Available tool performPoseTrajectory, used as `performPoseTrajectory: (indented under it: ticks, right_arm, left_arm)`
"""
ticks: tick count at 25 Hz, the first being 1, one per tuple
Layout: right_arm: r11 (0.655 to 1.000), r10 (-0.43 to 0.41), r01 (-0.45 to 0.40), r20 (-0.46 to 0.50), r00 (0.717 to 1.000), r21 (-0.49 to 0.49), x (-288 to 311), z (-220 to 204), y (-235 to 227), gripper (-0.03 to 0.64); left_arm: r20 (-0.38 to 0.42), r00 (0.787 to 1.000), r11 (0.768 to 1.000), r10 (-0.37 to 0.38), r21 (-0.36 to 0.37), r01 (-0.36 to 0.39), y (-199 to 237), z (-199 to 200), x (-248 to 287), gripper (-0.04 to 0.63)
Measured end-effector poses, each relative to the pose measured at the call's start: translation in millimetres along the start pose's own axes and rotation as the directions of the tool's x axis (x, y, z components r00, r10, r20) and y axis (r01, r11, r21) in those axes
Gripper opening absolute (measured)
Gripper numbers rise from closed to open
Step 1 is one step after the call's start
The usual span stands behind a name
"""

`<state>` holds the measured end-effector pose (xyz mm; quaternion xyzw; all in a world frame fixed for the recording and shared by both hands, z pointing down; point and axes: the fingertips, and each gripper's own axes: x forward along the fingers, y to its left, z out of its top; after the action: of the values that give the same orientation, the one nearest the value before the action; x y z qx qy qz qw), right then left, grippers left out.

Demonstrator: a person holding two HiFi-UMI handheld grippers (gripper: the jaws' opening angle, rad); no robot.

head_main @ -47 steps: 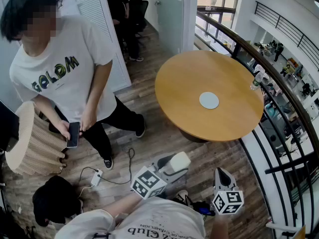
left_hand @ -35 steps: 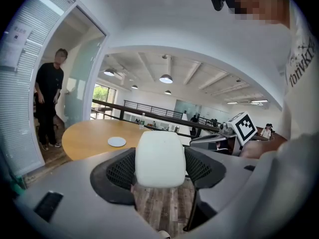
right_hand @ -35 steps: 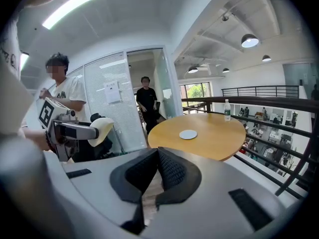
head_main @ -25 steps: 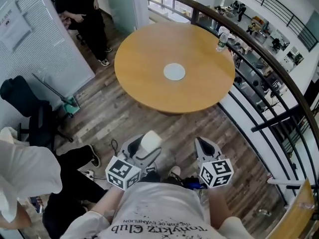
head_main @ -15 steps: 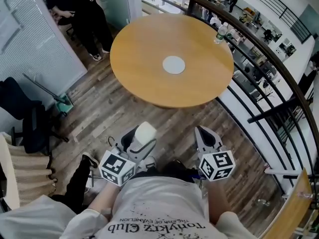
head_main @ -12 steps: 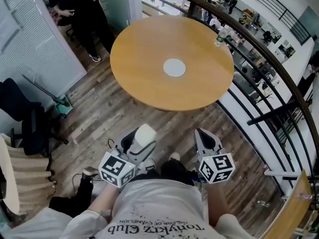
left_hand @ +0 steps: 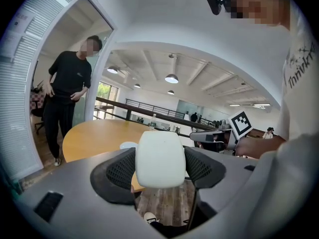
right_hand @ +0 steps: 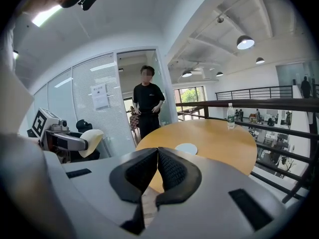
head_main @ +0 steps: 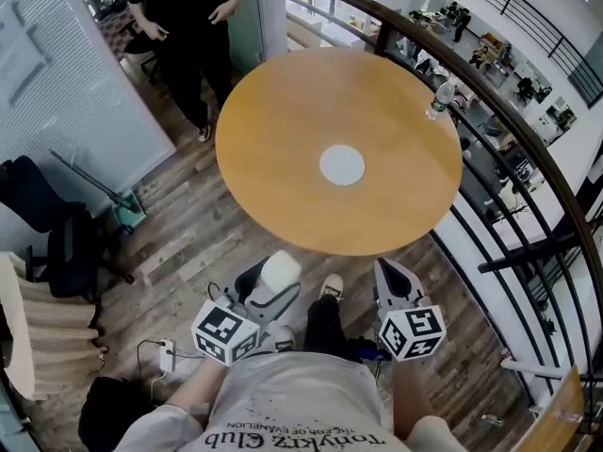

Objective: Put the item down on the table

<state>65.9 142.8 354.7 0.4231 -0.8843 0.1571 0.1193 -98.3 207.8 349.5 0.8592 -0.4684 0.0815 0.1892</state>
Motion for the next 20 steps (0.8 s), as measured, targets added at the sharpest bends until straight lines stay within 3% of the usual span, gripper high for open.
performPoseTrajectory:
  ticks: [12, 20]
  right_arm:
    - [0.997, 0.072, -0.073, -0.026, 0.997, -0.032, 84.1, 60.9, -116.7, 0.025]
    - [0.994, 0.102, -0.103, -0.041, 0.994, -0.028, 104.9, 75.2, -122.7, 0.025]
  left_arm:
    - [0.019, 0.997, 0.997, 0.079, -0.025, -0.079, 42.5, 69.9, 133.0, 0.316]
    - [-0.011, 0.993, 0.993, 0.115, -0.022, -0.115, 55.3, 83.6, 143.9, 0.316]
